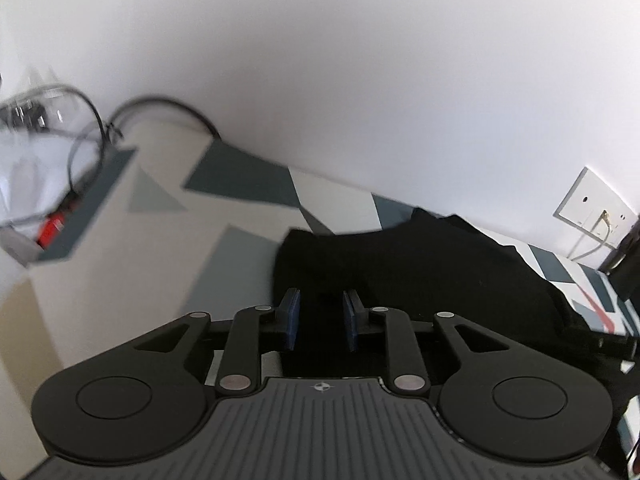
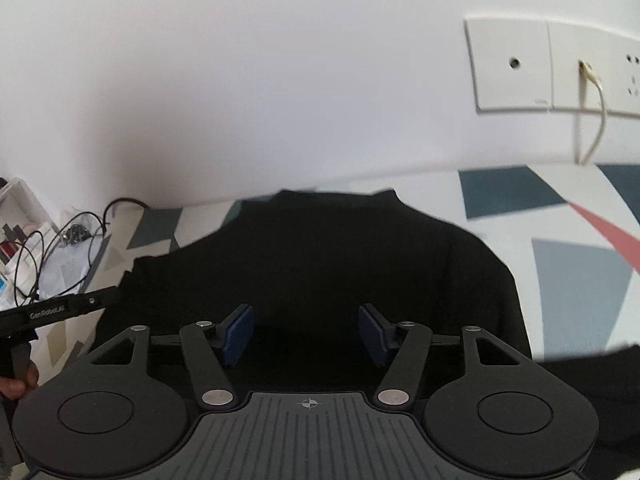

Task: Fold clothes

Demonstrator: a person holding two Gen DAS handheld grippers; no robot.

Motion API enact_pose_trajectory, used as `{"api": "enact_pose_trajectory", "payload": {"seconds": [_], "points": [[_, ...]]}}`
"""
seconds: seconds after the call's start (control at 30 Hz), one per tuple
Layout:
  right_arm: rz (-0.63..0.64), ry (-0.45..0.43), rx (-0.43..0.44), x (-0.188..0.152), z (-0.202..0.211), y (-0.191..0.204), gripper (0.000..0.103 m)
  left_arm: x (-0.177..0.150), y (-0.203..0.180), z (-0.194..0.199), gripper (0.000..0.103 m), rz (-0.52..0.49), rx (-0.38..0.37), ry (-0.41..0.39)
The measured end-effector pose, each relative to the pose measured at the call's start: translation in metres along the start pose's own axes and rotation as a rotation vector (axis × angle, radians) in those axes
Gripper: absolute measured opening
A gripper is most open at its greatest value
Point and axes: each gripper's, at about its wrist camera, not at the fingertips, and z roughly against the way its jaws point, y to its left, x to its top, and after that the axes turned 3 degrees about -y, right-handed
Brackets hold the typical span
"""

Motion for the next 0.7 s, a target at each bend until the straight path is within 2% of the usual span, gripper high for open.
{"api": "enact_pose_trajectory", "payload": {"seconds": [0.03, 0.23, 0.47, 0.53, 0.57, 0.63, 0.67, 0.7], "points": [[-0.007, 0.003, 0.002, -0.002, 0.000, 0.000, 0.055, -0.001, 0.000, -0.002, 0.003, 0.007, -0.005, 0.002], [0.004, 0.003, 0.035, -0.009, 0.005, 0.009, 0.055, 0.007, 0.000, 0.027, 0.003, 0.015, 0.027, -0.124], [0.038, 0.018, 0.050, -0.012, -0.010, 0.021, 0.055, 0.005, 0.034, 0.007, 0.003, 0.037, 0.122, -0.064], [0.024, 0.024, 0.039, -0.014, -0.010, 0.019, 0.055, 0.003, 0.040, 0.004, 0.003, 0.064, 0.118, -0.044], [0.014, 0.018, 0.037, -0.015, -0.007, 0.017, 0.055, 0.001, 0.043, 0.002, 0.006, 0.078, 0.115, -0.034], [-0.011, 0.000, 0.033, -0.016, 0.002, 0.011, 0.055, 0.002, 0.045, 0.008, 0.021, 0.080, 0.125, -0.030], [-0.032, -0.017, 0.027, -0.016, 0.010, 0.004, 0.055, 0.003, 0.045, 0.013, 0.034, 0.070, 0.135, -0.035], [-0.054, -0.035, 0.021, -0.016, 0.018, -0.002, 0.055, 0.004, 0.045, 0.018, 0.036, 0.061, 0.145, -0.040]]}}
